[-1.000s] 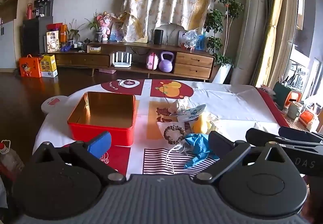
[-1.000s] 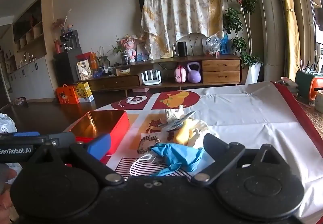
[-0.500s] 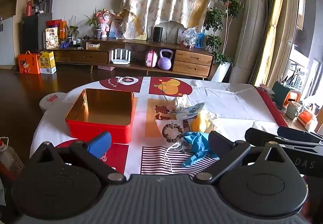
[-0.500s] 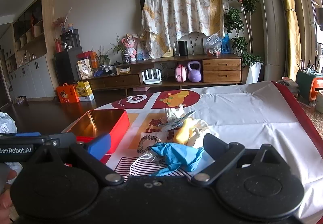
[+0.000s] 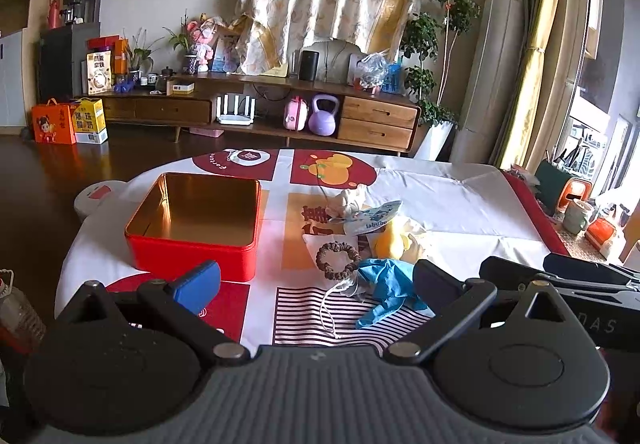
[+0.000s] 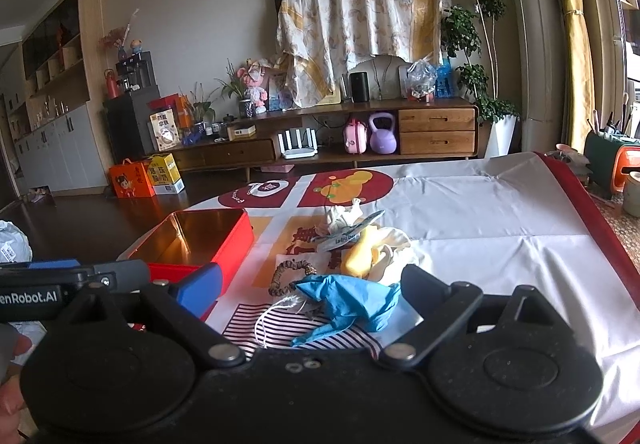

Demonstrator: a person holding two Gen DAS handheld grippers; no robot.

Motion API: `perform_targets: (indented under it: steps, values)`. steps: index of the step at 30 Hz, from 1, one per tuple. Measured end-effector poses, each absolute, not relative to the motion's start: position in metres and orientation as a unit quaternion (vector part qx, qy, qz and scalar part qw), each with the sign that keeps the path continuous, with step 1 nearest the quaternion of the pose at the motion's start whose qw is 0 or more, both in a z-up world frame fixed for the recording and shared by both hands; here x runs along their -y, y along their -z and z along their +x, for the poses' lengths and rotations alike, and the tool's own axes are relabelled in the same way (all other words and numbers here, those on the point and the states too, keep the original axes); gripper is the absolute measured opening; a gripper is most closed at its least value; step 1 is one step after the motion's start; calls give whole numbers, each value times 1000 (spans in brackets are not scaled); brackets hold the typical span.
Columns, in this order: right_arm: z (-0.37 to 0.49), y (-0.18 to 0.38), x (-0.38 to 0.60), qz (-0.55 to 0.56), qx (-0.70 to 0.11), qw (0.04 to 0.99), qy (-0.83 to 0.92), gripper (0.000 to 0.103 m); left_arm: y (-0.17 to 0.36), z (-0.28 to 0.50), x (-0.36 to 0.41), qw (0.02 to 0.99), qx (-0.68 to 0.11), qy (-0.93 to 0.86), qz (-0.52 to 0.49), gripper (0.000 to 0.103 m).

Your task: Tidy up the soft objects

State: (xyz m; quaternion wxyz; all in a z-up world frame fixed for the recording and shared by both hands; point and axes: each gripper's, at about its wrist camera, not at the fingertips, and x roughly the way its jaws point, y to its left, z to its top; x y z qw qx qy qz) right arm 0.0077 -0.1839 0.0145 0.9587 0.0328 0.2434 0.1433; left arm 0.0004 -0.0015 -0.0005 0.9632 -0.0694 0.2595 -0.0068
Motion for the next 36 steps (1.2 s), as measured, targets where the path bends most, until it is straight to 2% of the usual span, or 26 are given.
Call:
perform_targets:
  steps: [36]
  values:
    - [2,-13,187,33,-244,959,-143,93,-1,-6,11,963,-259,12,-71,103]
